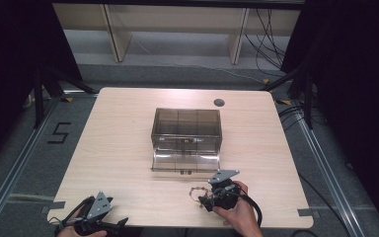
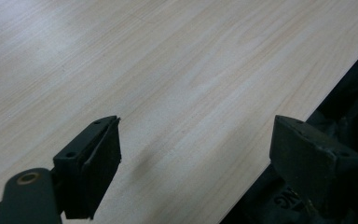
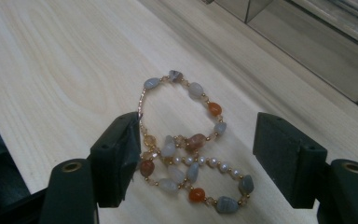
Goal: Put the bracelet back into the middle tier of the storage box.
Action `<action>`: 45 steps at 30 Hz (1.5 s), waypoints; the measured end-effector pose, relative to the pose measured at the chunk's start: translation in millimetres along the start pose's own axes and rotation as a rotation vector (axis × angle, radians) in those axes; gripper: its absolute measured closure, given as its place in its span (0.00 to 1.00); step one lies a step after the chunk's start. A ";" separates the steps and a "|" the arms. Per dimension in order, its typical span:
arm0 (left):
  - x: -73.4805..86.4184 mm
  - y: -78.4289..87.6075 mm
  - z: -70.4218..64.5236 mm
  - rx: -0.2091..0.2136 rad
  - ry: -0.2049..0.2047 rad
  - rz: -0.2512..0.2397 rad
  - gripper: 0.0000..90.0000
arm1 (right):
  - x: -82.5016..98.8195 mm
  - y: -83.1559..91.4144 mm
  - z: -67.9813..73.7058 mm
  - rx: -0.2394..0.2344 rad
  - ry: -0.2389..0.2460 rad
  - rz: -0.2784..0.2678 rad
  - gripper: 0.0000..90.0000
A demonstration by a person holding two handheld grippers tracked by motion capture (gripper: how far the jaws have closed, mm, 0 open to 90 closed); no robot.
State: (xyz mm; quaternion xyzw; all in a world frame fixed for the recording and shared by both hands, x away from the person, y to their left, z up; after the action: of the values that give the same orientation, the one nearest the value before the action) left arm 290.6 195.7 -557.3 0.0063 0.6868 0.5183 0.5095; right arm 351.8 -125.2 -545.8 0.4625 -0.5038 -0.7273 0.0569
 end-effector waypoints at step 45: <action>0.1 -0.5 0.7 -0.006 0.001 -0.006 0.19 | -14.4 29.3 0.6 -0.017 0.148 -0.008 0.94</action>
State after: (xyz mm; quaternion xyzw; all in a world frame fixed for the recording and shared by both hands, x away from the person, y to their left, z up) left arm 291.3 196.1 -557.7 0.0023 0.6857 0.5186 0.5108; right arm 348.3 -131.1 -513.8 0.5166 -0.4902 -0.6956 0.0948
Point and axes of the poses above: each handheld gripper's, and its own axes: y roughly backward along the jaws, x roughly out of its underside, z roughly to its left, the point moved 7 cm from there along -y, roughly forward along the jaws, and after that the axes turned 1 degree about -z, right-handed, at the moved point
